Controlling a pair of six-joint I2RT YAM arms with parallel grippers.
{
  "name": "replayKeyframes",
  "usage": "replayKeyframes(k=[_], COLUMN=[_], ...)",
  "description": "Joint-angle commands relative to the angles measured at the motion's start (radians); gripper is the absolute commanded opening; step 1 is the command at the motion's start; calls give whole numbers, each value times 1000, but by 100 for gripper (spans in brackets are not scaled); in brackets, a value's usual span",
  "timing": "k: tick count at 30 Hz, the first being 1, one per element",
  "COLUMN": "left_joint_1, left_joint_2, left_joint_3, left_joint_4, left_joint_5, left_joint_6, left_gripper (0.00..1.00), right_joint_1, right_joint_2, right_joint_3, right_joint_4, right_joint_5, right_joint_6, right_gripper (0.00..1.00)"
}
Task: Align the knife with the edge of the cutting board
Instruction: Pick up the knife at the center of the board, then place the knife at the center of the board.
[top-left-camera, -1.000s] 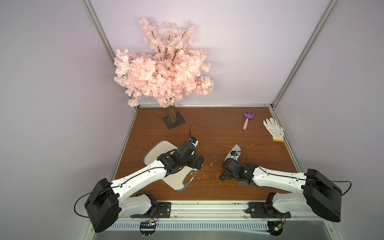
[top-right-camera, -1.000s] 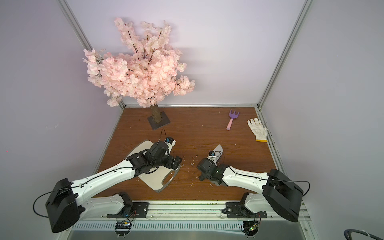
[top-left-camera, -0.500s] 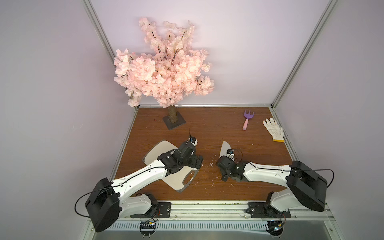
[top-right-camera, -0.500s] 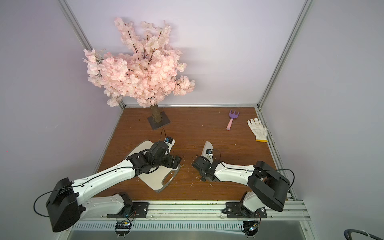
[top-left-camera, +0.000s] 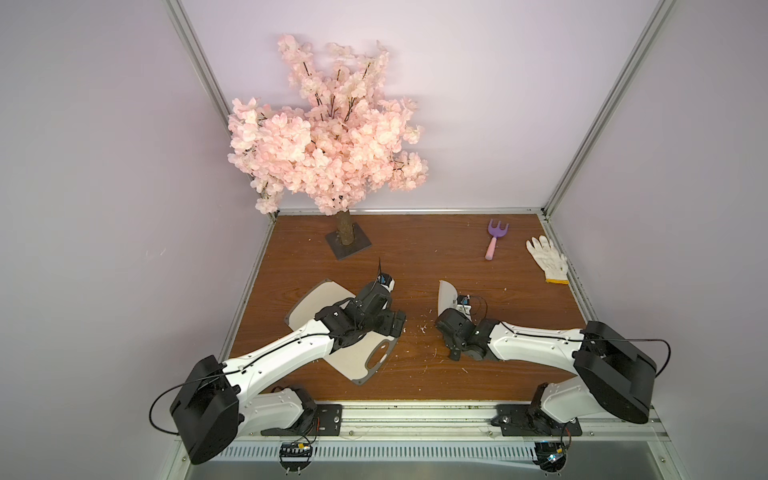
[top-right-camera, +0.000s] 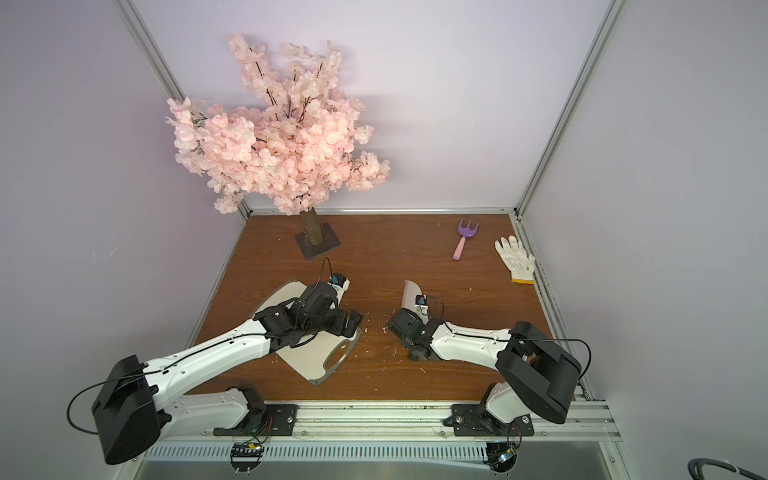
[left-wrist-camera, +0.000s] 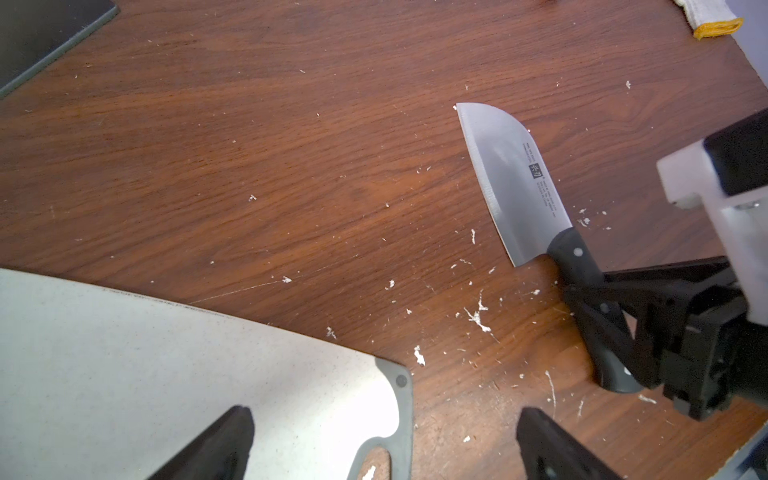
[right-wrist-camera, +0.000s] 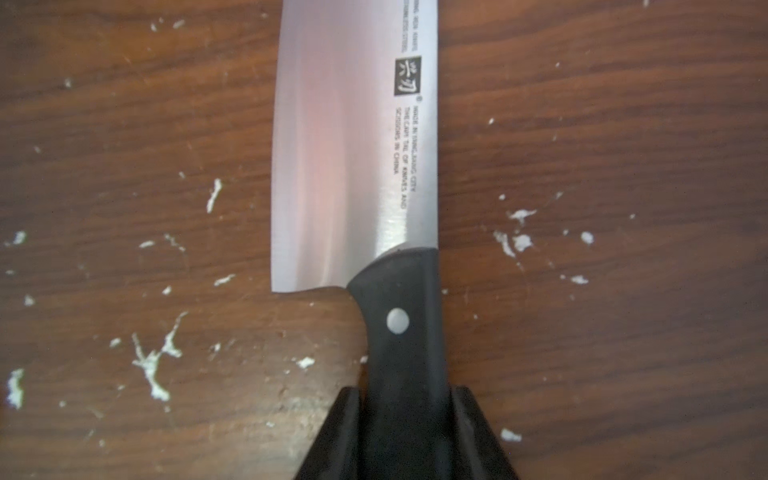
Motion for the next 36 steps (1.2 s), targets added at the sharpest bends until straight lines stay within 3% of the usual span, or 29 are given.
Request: replayKeyframes(k=[1,11,19,26,27,30,34,36], left_joint_1=[-9,-9,-32,-118,-125,-132,-165,-175], left_joint_2=[-3,16,21,44,45,33,29,39], left_joint_3=[17,19,7,0,-3,-30,-55,-69], left_joint_4=[-32,-42,-39,-73,-79,-76,-78,-79], left_joint_5=[-16,-6,100,85,87,108,79,72], left_joint_6=[11,6,-52,-146,-163,-225,-276,-288], left_gripper=[100,100,99,100,100,100,100,100], right_joint_1=[-46,-310,-456,-527,-529,-539,-545,-546], right_joint_2=[-44,-25,165,295,303,305,274,249], right_joint_3=[27,94,251,380,390,398,398,399], right_joint_4=[22,154,183,145,141,138,126,112], right_joint_5=[36,-94,-204,-291,-302,-331,-347,-353], right_joint_6=[-103,-344,-501,-568,-575,-585,-587,-589], right_gripper=[0,0,0,3,11,49,77,98])
